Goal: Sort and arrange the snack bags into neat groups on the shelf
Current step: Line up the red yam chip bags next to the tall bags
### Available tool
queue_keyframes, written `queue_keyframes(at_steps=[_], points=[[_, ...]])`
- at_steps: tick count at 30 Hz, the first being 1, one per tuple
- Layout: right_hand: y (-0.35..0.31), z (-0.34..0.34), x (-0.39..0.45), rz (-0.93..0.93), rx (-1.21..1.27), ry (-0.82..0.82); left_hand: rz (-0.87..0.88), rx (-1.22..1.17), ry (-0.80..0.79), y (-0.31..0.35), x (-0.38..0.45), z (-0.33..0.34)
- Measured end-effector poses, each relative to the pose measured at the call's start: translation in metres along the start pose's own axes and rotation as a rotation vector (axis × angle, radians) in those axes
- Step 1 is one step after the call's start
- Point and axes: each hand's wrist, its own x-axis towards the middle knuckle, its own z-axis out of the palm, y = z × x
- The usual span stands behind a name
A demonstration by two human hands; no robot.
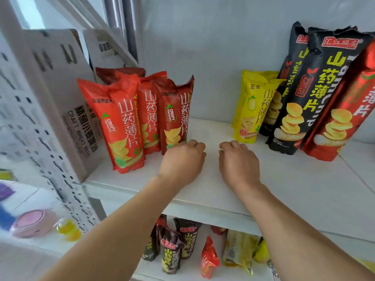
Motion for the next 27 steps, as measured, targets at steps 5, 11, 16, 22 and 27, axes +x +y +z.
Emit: queue_keyframes(at_steps=[5, 11, 16, 22, 27], points=[[-0.031, -0.004, 0.004, 0.04, 0.318, -0.069, -0.158, -0.09, 0.022, -0.011, -0.041, -0.02], [-0.069, -0.009, 0.006, 0.079, 0.62, -0.08, -0.248, -0.155, 0.182, -0.028, -0.081, -0.029], [-0.09, -0.019, 0.003, 0.064, 0.744, 0.026, -0.324, -0.173, 0.385, -0.041, -0.095, -0.043], [-0.117, -0.062, 0.019, -0.077, 0.824, 0.24, -0.605, -0.331, 0.631, -0.063, -0.092, -0.057], [-0.13, -0.121, 0.071, -0.243, 0.747, 0.233, -0.844, -0.825, 0.485, -0.084, -0.078, -0.068]])
